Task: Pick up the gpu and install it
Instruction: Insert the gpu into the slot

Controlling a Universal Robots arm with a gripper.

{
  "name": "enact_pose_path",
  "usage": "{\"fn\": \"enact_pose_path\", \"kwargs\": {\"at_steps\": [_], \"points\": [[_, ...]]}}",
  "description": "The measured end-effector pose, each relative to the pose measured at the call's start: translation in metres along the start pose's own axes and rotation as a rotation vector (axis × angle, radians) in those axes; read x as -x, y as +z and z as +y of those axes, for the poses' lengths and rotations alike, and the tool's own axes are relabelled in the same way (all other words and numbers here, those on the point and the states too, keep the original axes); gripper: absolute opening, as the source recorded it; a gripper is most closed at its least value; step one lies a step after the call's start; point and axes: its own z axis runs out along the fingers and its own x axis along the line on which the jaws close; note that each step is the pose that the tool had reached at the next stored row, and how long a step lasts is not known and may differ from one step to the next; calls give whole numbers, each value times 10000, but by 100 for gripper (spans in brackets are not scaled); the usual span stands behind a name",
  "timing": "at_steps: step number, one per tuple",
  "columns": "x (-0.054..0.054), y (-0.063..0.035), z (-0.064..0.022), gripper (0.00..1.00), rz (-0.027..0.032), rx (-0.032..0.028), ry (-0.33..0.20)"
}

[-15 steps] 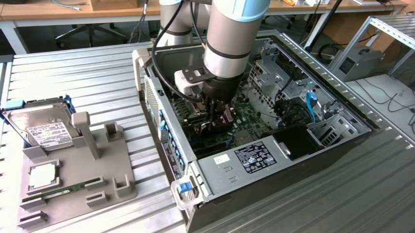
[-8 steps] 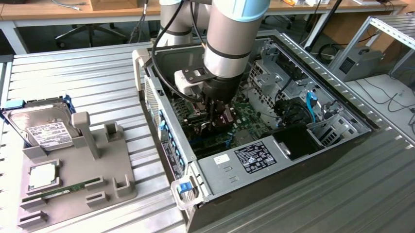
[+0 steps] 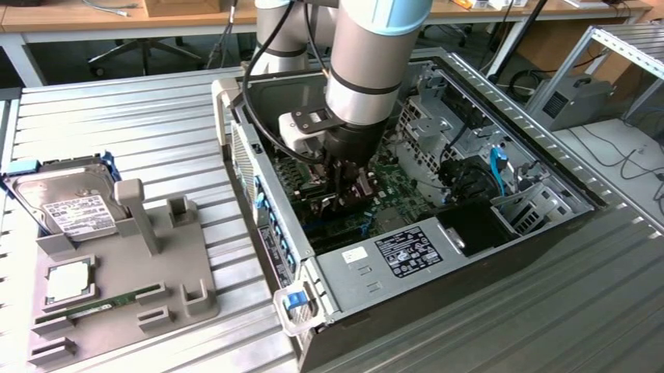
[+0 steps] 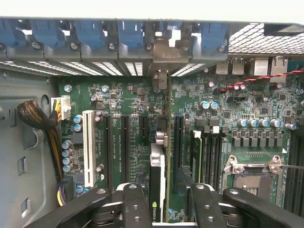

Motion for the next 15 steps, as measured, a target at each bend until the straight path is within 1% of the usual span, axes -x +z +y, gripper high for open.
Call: {"fn": "enact_pose_path", "kwargs": {"at_steps": [8, 15], "points": [[1, -21, -1, 40, 0, 0, 0], [3, -88, -3, 40, 0, 0, 0]]}}
